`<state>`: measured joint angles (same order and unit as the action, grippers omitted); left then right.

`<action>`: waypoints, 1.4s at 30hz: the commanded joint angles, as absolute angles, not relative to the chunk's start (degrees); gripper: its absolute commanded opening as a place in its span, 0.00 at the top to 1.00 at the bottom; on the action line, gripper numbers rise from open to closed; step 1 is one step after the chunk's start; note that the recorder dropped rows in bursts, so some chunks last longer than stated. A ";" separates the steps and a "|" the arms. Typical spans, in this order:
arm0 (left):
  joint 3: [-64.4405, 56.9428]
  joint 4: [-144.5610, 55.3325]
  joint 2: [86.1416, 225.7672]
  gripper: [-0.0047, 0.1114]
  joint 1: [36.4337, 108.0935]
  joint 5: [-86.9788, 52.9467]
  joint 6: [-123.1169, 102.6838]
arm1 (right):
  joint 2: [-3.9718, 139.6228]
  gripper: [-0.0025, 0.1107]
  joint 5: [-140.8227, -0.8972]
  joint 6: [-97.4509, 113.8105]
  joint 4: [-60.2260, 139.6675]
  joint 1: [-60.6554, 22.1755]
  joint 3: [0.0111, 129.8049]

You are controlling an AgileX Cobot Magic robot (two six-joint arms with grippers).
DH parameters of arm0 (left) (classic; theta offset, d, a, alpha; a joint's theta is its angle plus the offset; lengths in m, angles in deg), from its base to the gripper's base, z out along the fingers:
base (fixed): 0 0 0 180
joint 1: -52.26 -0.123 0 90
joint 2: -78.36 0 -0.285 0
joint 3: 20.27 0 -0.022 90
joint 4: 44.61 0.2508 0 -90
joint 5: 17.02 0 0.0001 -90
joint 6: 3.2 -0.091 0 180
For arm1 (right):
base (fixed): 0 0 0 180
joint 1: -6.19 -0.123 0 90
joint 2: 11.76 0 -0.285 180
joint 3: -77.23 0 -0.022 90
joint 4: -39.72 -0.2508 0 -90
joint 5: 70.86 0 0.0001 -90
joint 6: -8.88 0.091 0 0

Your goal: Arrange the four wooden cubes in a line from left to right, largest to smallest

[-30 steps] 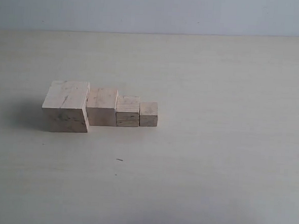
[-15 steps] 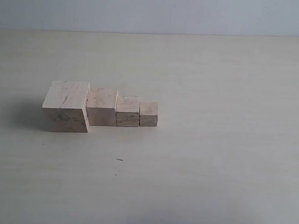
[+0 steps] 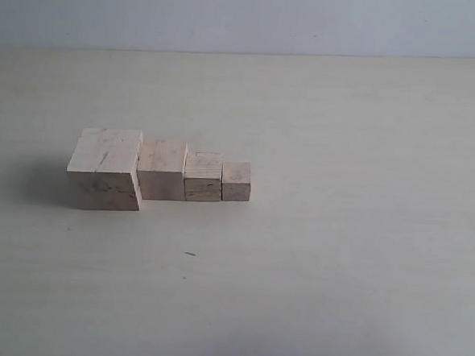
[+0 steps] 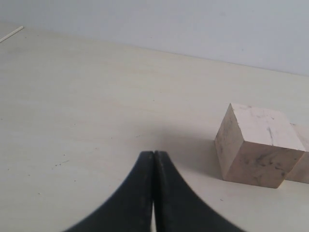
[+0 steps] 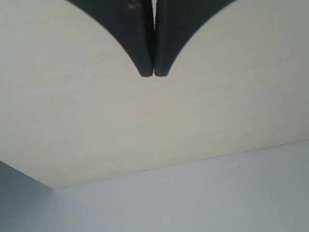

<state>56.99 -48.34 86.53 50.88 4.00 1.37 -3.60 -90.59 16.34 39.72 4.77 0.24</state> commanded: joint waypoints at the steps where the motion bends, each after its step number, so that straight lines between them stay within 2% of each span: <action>1: 56.94 -48.26 86.14 0.96 51.24 3.57 1.56 | -3.97 0.98 -90.32 8.88 36.65 4.66 0.01; 42: 56.94 -48.26 86.14 0.96 51.24 3.57 1.56 | -3.97 0.98 -90.15 7.37 36.75 4.66 0.01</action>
